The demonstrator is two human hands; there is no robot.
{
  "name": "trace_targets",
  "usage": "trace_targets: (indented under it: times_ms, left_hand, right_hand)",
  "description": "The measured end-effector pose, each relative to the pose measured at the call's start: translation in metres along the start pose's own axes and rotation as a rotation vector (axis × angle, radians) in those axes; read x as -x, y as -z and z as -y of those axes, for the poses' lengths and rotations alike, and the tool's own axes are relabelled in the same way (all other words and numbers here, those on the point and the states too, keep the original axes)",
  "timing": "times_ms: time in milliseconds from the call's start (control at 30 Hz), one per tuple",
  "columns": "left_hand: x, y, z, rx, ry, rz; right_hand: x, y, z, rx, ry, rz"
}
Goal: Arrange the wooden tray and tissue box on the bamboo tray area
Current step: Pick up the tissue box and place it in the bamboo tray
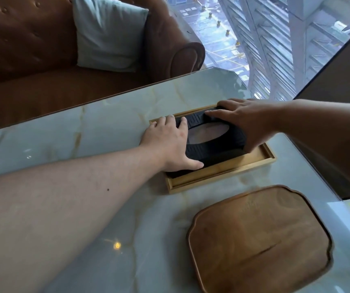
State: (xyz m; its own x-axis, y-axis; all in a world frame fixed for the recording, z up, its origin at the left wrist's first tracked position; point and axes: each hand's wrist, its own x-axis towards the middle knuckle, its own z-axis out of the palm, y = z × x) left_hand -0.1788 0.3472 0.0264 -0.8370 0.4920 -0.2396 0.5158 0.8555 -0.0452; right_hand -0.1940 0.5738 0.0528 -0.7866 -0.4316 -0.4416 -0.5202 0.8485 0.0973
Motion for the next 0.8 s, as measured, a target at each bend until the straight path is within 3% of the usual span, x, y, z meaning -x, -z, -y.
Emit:
trace_targets:
  times_ms: [500,800]
  left_hand:
    - [-0.0062,-0.0079,-0.0034,0.039,-0.012,0.006]
    - [-0.0076,-0.0054,-0.0015,0.035,-0.032,0.096]
  right_hand:
    - [0.0012,0.0021,-0.0012,0.015,-0.012,0.046]
    - [0.0035,-0.0022,0.002,0.024,-0.029,0.015]
